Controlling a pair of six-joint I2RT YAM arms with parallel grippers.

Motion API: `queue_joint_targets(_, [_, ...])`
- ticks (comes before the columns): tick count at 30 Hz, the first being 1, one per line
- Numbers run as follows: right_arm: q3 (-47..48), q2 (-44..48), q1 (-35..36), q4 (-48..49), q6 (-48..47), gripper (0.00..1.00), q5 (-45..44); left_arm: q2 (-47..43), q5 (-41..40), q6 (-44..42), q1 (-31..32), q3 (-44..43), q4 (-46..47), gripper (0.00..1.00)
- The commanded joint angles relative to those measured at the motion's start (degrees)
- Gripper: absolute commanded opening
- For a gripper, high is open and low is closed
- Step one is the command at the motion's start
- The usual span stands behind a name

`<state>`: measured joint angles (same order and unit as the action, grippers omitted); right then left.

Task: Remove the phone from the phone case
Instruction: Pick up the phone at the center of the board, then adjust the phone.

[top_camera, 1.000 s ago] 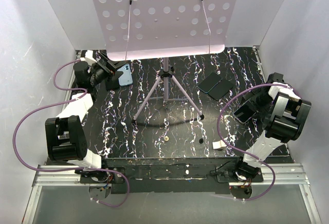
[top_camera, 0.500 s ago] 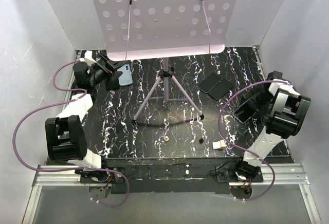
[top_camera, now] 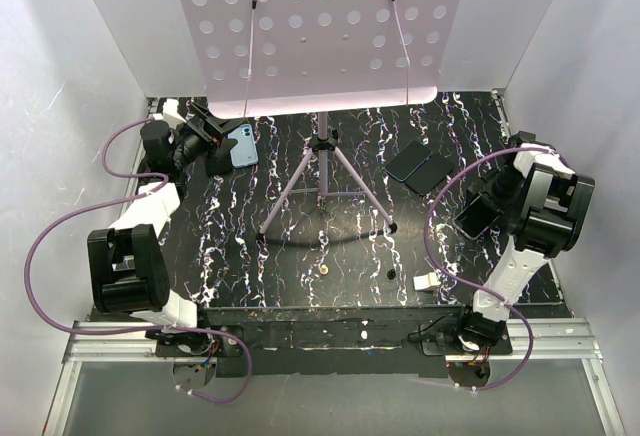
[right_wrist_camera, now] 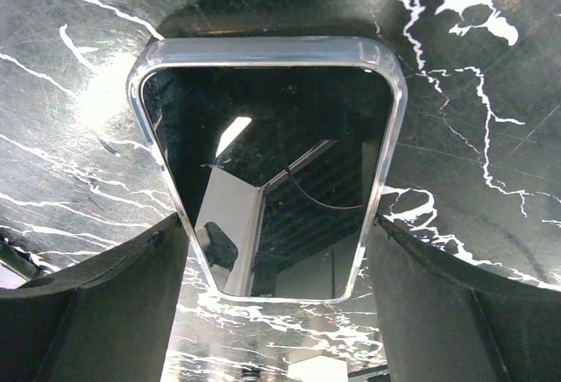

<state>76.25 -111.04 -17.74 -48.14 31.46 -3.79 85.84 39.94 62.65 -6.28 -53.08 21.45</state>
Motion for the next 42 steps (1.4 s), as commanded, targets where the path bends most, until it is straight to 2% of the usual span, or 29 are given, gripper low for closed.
queue_joint_targets(1, [2.0, -2.4, 1.4, -1.3, -4.6, 0.56, -2.2, -0.2, 0.4, -0.7, -0.2, 0.3, 0.6, 1.0])
queue_joint_targets(3, [1.3, -2.2, 1.5, -0.3, -6.2, 0.4, -1.2, -0.8, -0.2, -1.8, -0.1, 0.2, -0.5, 1.0])
queue_joint_targets(6, [-1.5, 0.3, 1.4, 2.0, -7.8, 0.09, 0.2, -1.6, -0.7, -2.7, 0.2, 0.2, -1.4, 0.99])
queue_joint_targets(7, [-2.8, 1.1, 1.4, 3.4, -8.2, 0.02, 1.1, -1.9, -0.7, -2.8, 0.6, 0.0, -1.8, 1.0])
queue_joint_targets(10, [-8.2, 7.8, 1.5, 9.0, -8.4, 0.01, 3.3, -2.6, -1.0, -3.2, 1.6, 0.1, -1.6, 1.0])
queue_joint_targets(16, [-19.7, 23.7, 1.6, 22.1, -8.4, 0.01, 11.2, -5.6, -6.1, -9.9, 5.5, -0.7, -8.3, 1.0])
queue_joint_targets(19, [-26.5, 31.6, 2.4, 30.8, -7.6, 0.01, 13.3, -7.3, -11.6, -16.3, 9.2, -2.6, -15.7, 1.0])
queue_joint_targets(22, [-30.7, 37.5, 2.5, 34.9, -8.5, 0.01, 12.3, -9.2, -16.9, -21.9, 12.3, -4.0, -20.4, 0.99])
queue_joint_targets(24, [-32.1, 40.7, 2.6, 35.7, -10.1, 0.01, 11.6, -10.7, -18.5, -24.1, 13.9, -4.0, -21.2, 0.99])
queue_joint_targets(28, [-35.2, 49.8, 5.7, 37.7, -10.9, 0.01, 12.0, -17.9, -21.0, -22.4, 16.3, 1.6, -20.4, 1.0])
queue_joint_targets(33, [-34.3, 56.7, 9.9, 32.1, -10.5, 0.01, 14.2, -27.6, -19.1, -22.7, 22.3, 9.3, -18.9, 1.0])
queue_joint_targets(35, [-34.2, 58.7, 13.6, 30.1, -10.0, 0.01, 15.8, -30.6, -16.7, -21.1, 25.3, 13.7, -14.6, 0.99])
queue_joint_targets(37, [-34.4, 60.7, 17.7, 29.2, -10.1, 0.01, 17.4, -32.2, -13.9, -17.4, 28.6, 19.1, -6.1, 1.0])
queue_joint_targets(40, [-34.8, 62.9, 26.3, 28.2, -10.8, 0.01, 18.9, -32.0, -12.0, -13.9, 33.5, 20.7, -1.5, 0.86])
queue_joint_targets(42, [-35.1, 63.8, 30.5, 28.1, -10.8, 0.01, 21.8, -31.9, -12.9, -12.6, 36.7, 20.8, -1.1, 0.82])
